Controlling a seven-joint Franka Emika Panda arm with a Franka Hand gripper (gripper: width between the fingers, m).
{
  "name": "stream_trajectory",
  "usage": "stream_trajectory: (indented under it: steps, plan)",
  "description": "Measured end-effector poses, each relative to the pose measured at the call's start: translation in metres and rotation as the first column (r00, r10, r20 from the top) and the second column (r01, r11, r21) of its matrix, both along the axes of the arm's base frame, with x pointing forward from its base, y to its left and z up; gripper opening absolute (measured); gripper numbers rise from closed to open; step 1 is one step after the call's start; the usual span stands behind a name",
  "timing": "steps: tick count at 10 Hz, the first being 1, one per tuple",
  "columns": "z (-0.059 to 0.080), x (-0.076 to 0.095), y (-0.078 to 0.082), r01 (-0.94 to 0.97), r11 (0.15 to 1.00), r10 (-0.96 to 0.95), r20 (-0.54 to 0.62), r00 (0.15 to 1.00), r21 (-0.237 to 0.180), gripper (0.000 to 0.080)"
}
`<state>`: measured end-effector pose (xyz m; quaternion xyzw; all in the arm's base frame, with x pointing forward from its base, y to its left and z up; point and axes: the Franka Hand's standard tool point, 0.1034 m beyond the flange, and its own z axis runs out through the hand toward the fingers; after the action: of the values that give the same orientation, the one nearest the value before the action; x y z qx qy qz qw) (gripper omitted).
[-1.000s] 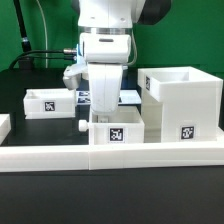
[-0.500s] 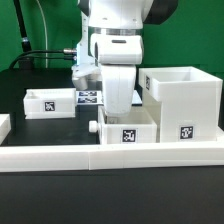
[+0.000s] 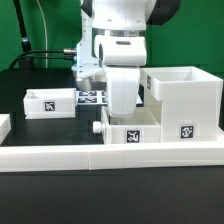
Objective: Assemble drawer
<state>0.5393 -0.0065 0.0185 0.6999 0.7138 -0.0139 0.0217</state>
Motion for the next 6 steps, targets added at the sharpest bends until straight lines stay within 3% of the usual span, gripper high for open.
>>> stream_trajectory:
  steps: [6]
  plan:
    - [-0.0047,-0.0060,0.0002,0.001,1.000,-0.001,0.028,1.000,0.007,0.0042]
